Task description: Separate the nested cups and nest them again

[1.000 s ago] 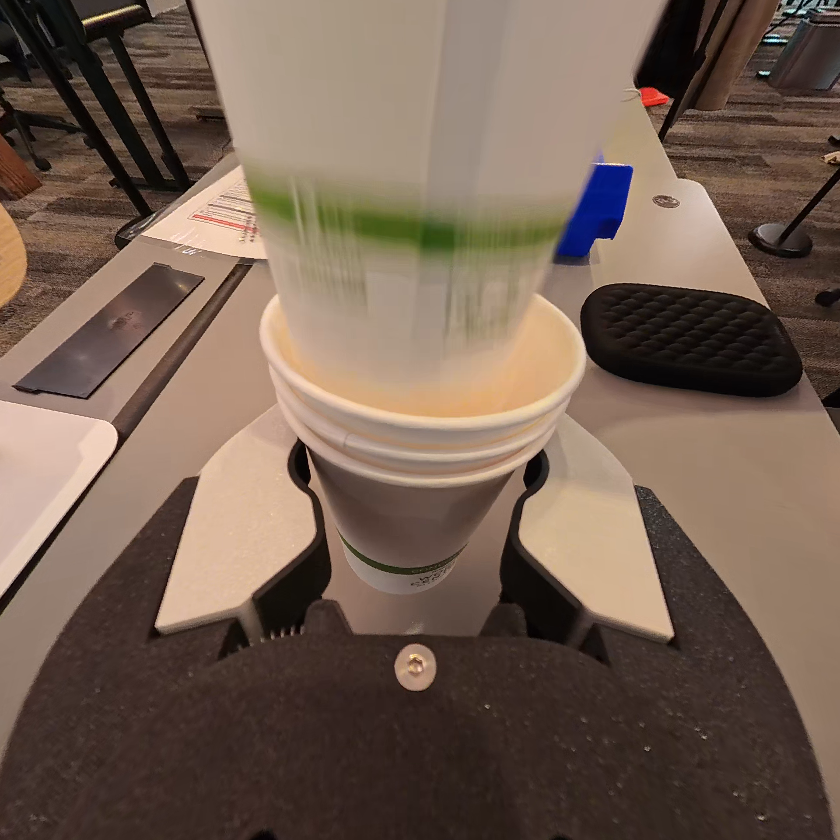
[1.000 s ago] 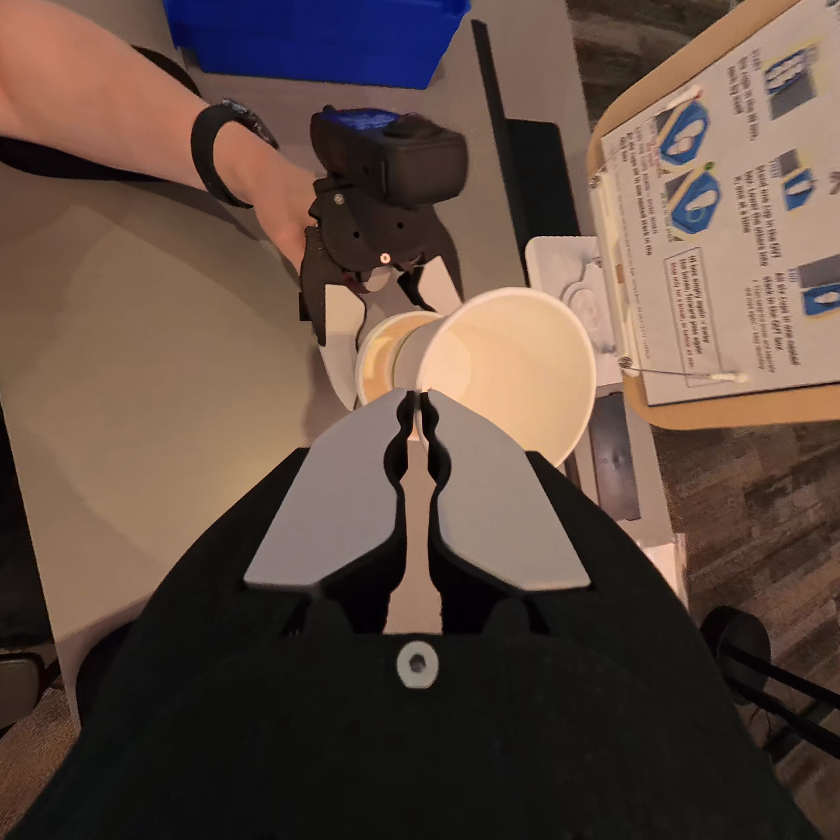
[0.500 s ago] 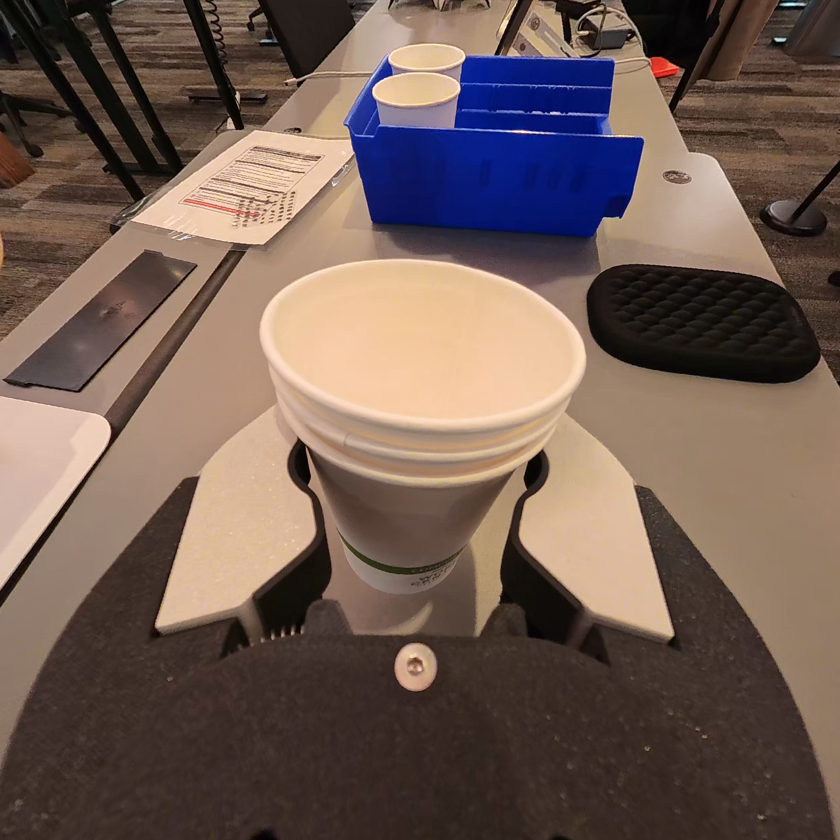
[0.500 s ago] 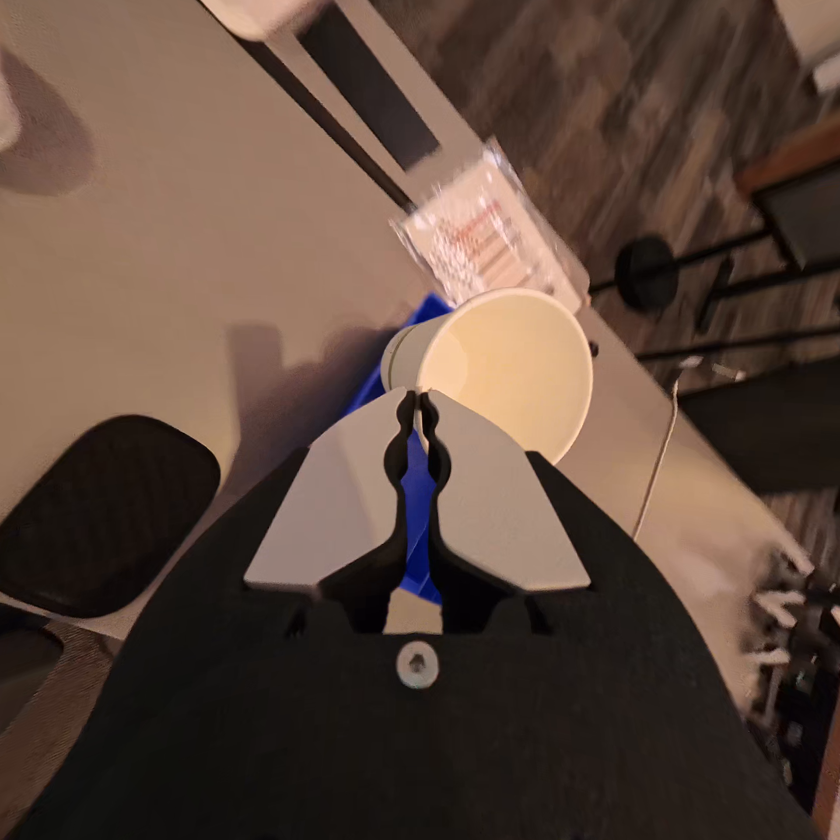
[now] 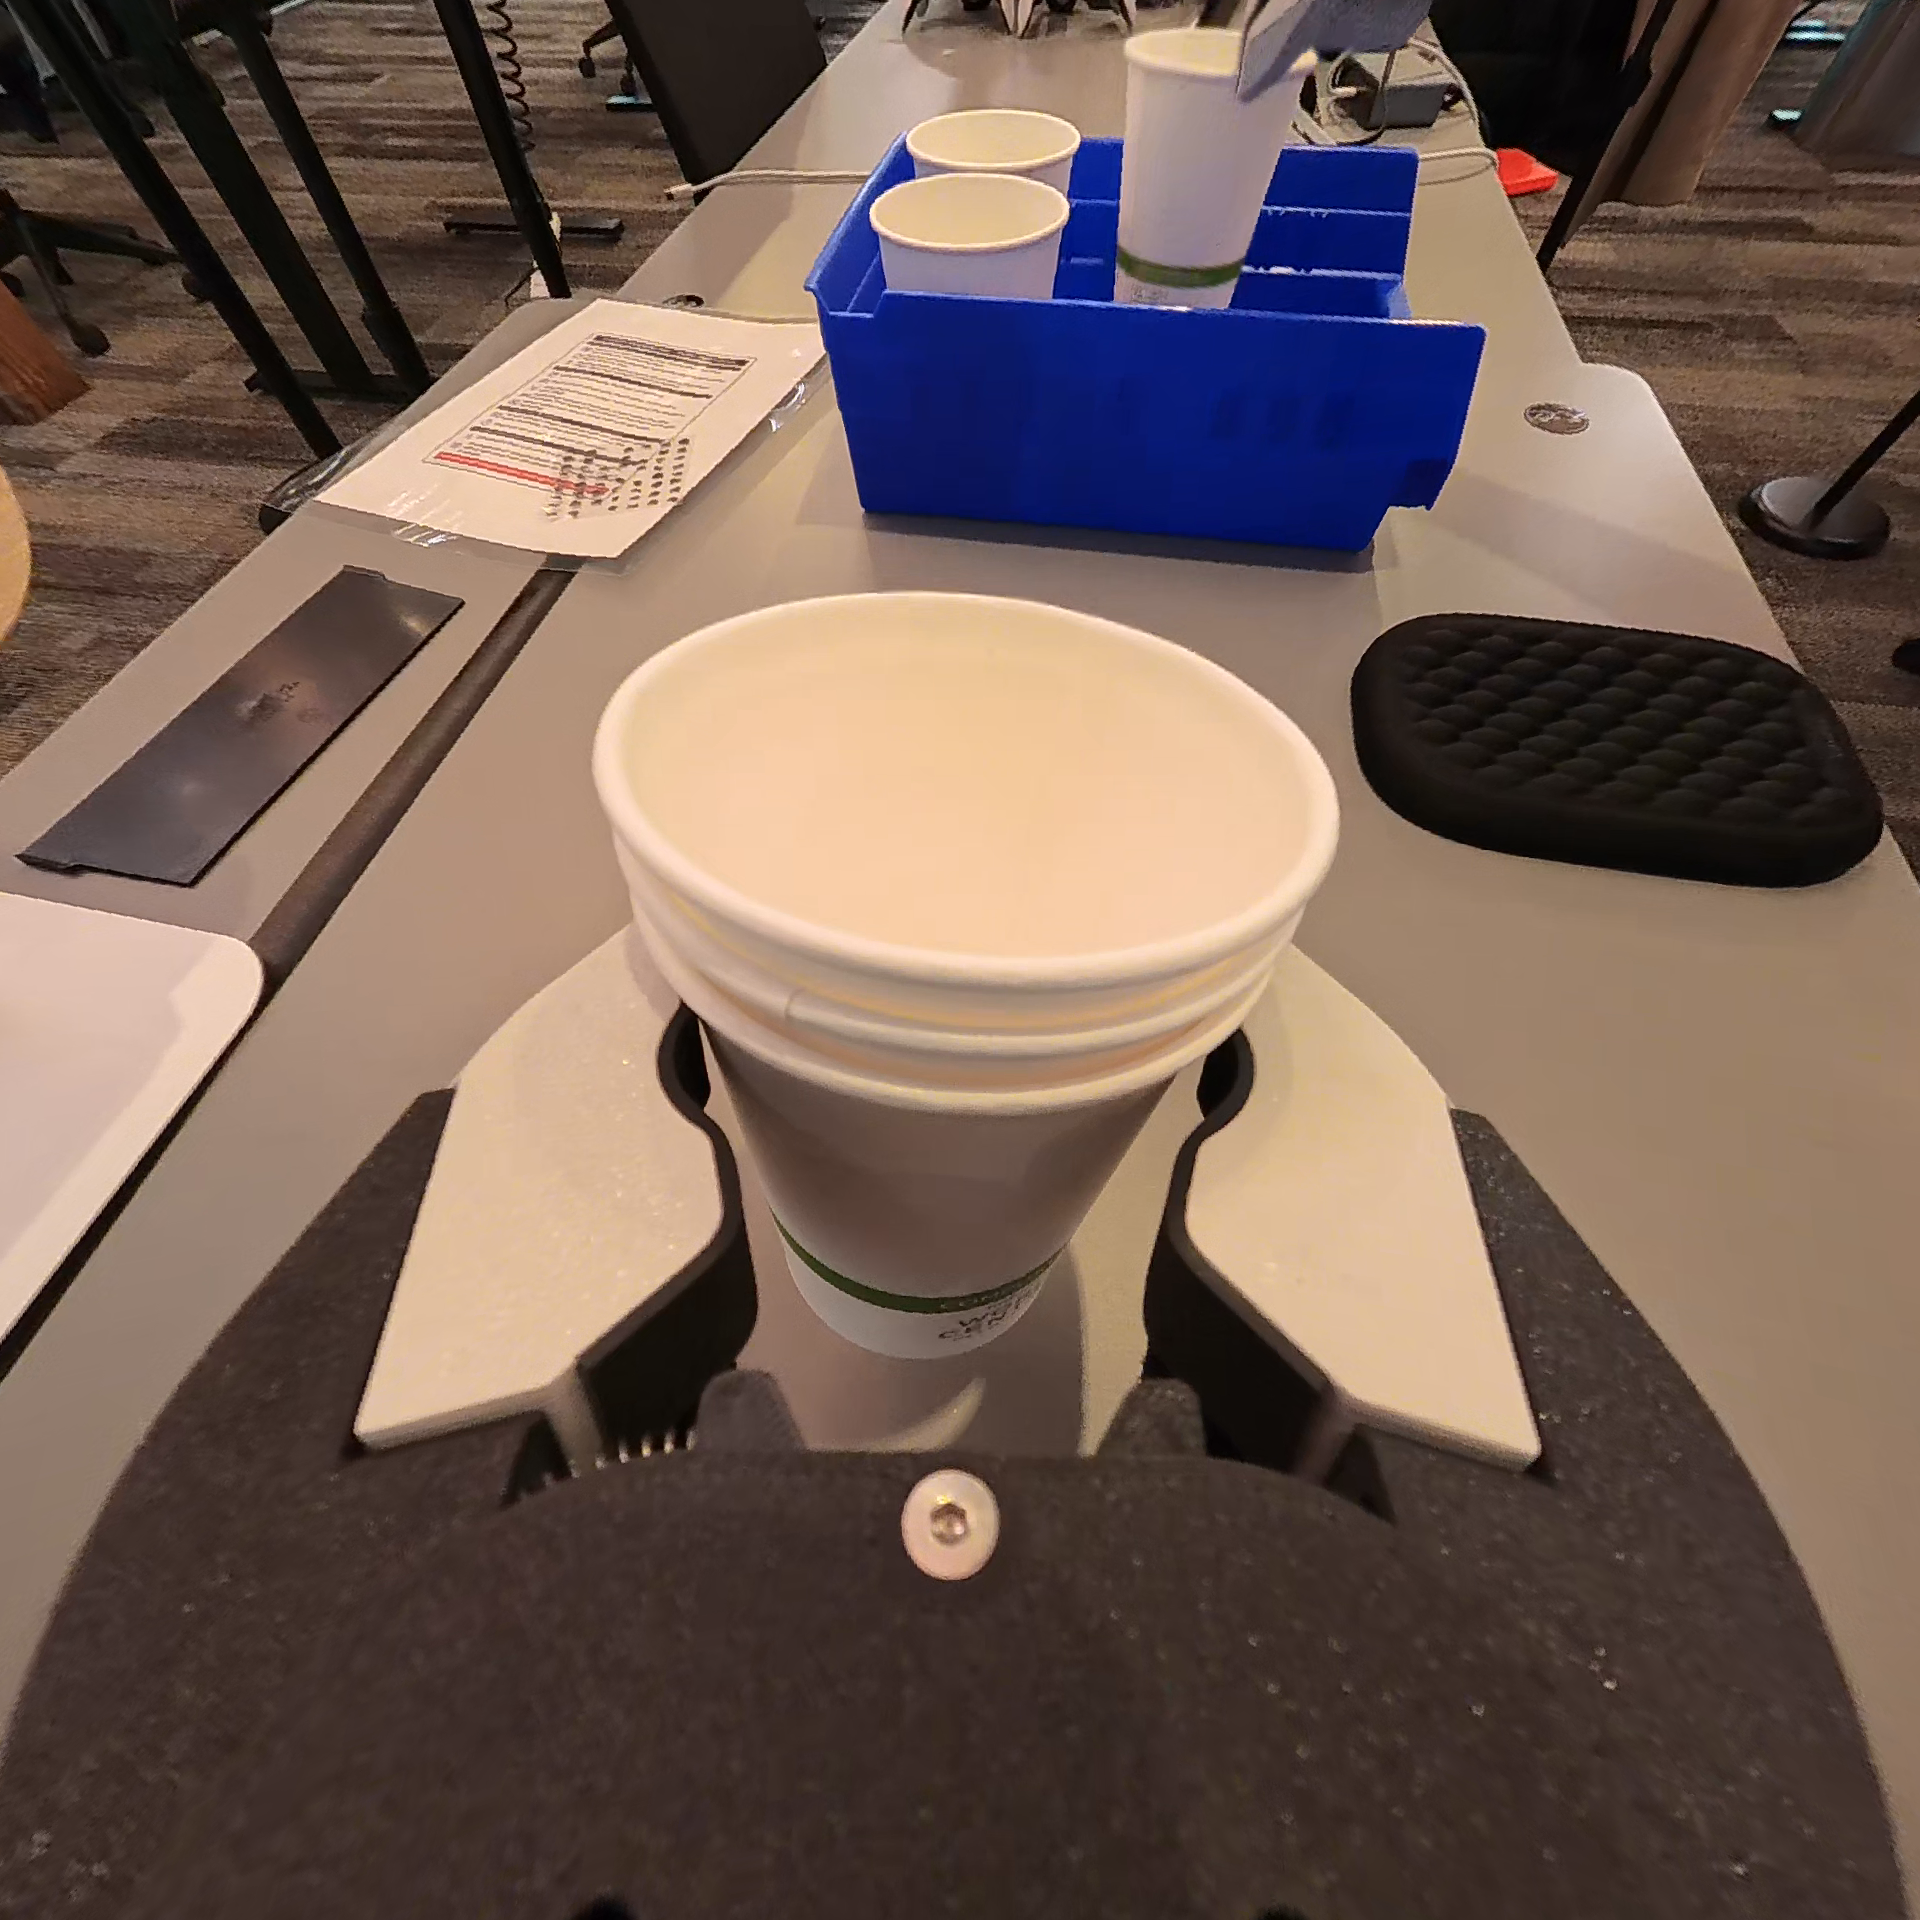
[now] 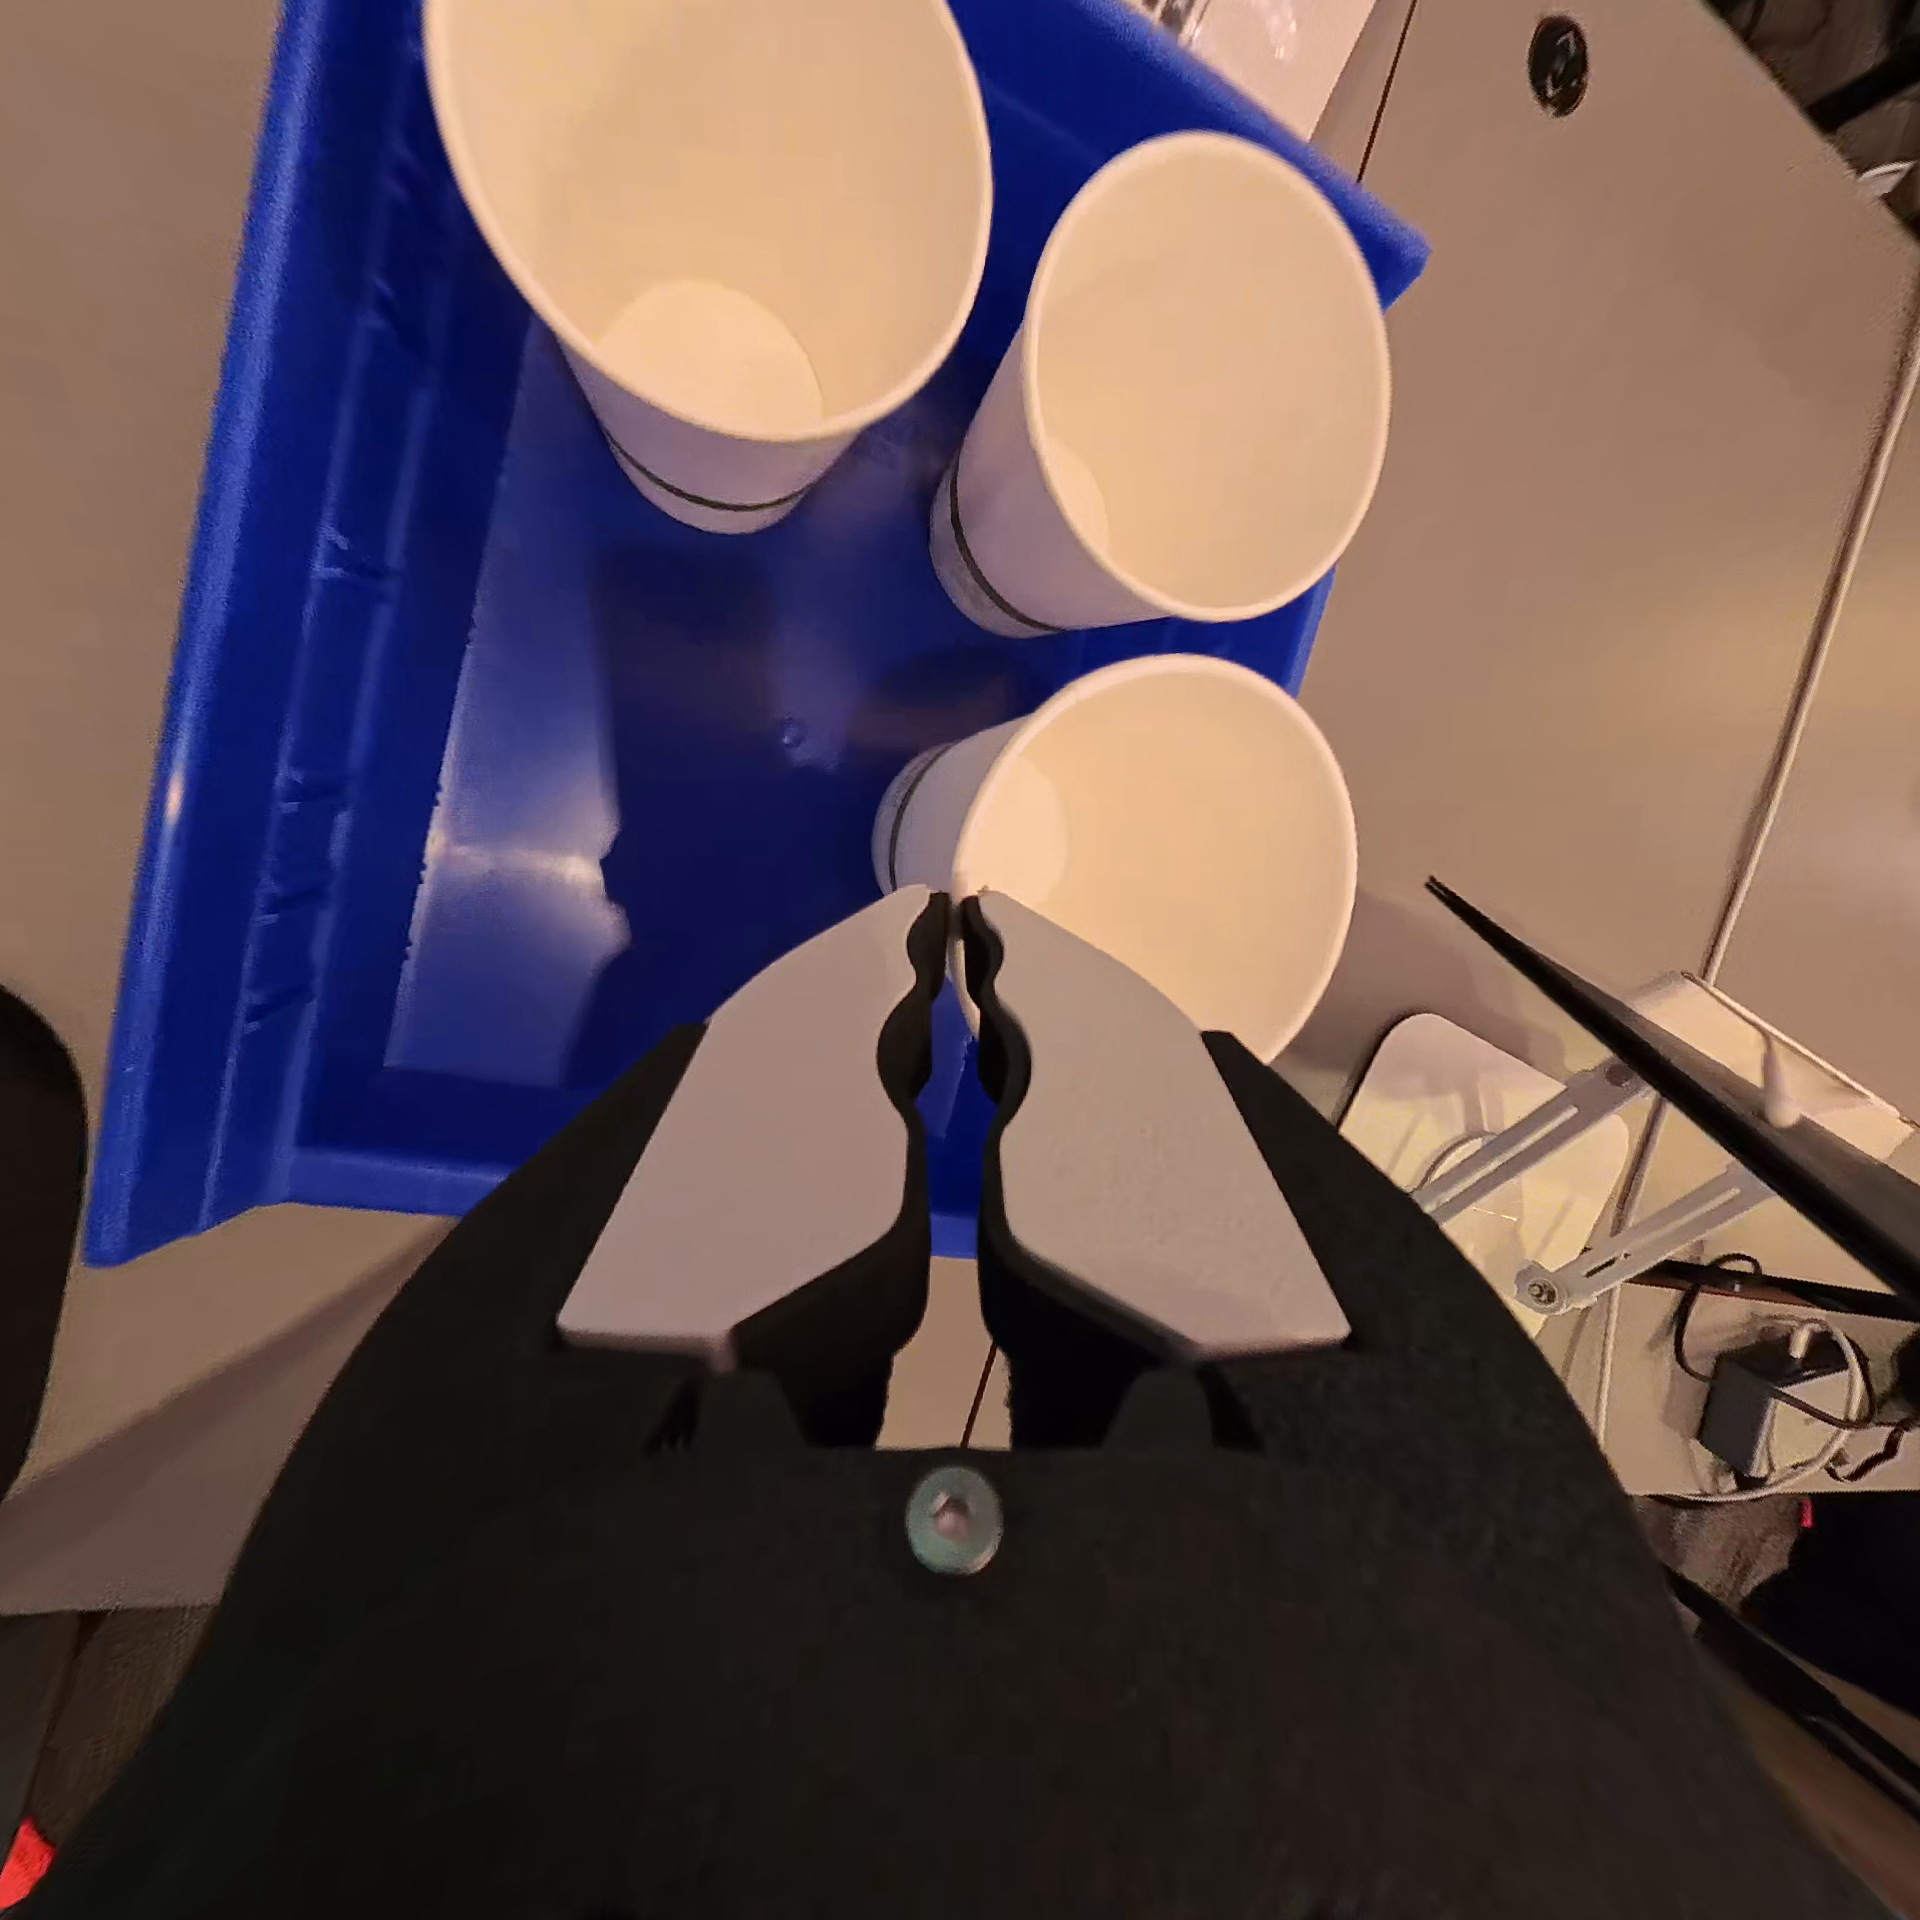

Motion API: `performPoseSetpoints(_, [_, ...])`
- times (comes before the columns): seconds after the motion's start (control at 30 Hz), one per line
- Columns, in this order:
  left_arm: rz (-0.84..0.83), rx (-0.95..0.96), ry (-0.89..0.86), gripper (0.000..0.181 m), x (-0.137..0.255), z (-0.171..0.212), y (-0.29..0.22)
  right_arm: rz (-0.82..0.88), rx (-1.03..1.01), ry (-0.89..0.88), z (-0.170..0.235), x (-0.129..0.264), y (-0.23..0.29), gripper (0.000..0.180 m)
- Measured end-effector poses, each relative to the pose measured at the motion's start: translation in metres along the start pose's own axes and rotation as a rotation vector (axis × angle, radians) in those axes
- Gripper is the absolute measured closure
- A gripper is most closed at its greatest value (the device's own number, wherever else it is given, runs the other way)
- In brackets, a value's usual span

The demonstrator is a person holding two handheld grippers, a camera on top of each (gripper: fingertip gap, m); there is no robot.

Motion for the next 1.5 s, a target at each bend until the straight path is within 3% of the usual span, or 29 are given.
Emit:
performPoseSetpoints(0.2, [0.005, -0.004, 0.013, 0.087, -0.003, 0.002, -0.002, -0.011, 0.002, 0.002, 0.003, -0.025, 0.004, 0.177])
performPoseSetpoints(0.57, [0.007, -0.005, 0.008, 0.087, -0.001, 0.001, -0.002, 0.008, 0.033, 0.015, 0.001, -0.035, 0.009, 0.177])
performPoseSetpoints(0.7, [0.007, -0.007, 0.005, 0.087, -0.001, -0.001, -0.003, 0.046, 0.062, 0.018, 0.001, -0.031, 0.010, 0.158])
performPoseSetpoints(0.83, [-0.002, -0.022, 0.004, 0.087, 0.000, -0.003, -0.004, 0.085, 0.109, -0.074, -0.019, -0.002, 0.017, 0.155])
performPoseSetpoints(1.0, [0.001, -0.020, 0.006, 0.087, -0.001, -0.004, -0.007, 0.225, 0.347, -0.272, -0.091, 0.072, 0.068, 0.157])
performPoseSetpoints(1.07, [0.003, -0.021, 0.013, 0.087, -0.002, -0.004, -0.009, 0.120, 0.420, -0.394, -0.123, 0.097, 0.114, 0.158])
performPoseSetpoints(1.17, [0.009, -0.020, 0.015, 0.087, -0.002, -0.005, -0.011, -0.334, 0.528, -0.549, -0.154, 0.120, 0.208, 0.161])
performPoseSetpoints(1.23, [0.011, -0.021, 0.011, 0.087, -0.001, -0.007, -0.012, -0.484, 0.639, -0.598, -0.164, 0.129, 0.260, 0.164])
performPoseSetpoints(1.37, [0.011, -0.024, 0.003, 0.087, 0.001, -0.009, -0.013, -0.567, 0.814, -0.564, -0.170, 0.121, 0.324, 0.166])
performPoseSetpoints(1.5, [0.012, -0.025, -0.005, 0.087, 0.002, -0.011, -0.013, -0.599, 0.852, -0.511, -0.176, 0.107, 0.349, 0.166])
Point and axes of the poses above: each gripper's, where its closed fingertips meet, x back along the fingers, z out of its underside, y = z × x across the jaws, the point moved 8 cm from there along x, back along the fingers, and after that the axes turned 8 degrees about -y, right-handed, at the moved point
